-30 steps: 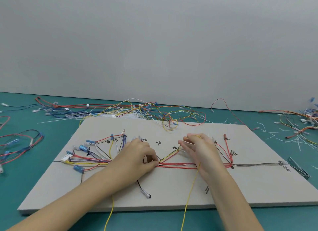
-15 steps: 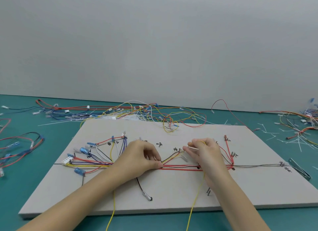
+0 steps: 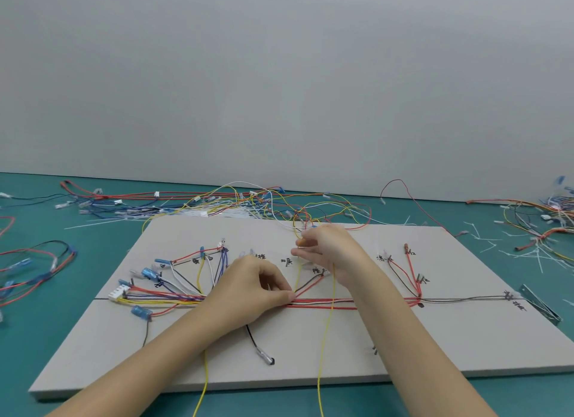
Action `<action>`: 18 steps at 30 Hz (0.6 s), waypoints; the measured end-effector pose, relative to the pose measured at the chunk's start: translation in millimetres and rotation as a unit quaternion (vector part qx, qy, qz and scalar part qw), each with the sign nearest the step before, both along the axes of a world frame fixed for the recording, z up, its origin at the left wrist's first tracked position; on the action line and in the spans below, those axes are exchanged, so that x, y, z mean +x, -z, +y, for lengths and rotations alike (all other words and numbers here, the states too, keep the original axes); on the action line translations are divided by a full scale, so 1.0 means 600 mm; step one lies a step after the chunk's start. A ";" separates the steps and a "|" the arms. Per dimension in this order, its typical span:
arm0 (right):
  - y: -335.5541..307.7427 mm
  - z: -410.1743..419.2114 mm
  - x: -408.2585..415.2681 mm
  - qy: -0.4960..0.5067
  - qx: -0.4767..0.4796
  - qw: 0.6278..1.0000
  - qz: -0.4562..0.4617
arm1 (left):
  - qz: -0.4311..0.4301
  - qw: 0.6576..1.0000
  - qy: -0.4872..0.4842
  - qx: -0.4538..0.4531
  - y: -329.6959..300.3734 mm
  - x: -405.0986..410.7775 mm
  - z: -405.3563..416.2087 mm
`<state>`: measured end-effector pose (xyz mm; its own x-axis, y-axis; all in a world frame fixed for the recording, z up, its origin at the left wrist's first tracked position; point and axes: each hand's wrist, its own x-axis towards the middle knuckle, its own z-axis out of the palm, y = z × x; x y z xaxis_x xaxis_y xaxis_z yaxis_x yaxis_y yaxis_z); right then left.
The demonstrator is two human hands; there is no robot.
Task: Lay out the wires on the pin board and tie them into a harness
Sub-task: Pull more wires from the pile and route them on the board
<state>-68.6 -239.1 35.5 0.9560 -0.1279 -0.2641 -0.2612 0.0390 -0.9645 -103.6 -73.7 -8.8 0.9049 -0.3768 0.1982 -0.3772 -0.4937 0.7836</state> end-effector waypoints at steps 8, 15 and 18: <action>0.005 0.046 0.044 -0.047 -0.116 0.992 0.013 | 0.032 0.999 -0.020 0.010 -0.004 -0.006 -0.004; 0.012 0.087 0.033 -0.108 -0.279 0.953 -0.053 | -0.008 0.997 -0.057 0.057 -0.013 -0.020 -0.007; 0.012 0.098 0.016 -0.131 -0.361 0.919 -0.090 | -0.005 0.997 -0.058 0.059 -0.018 -0.022 -0.004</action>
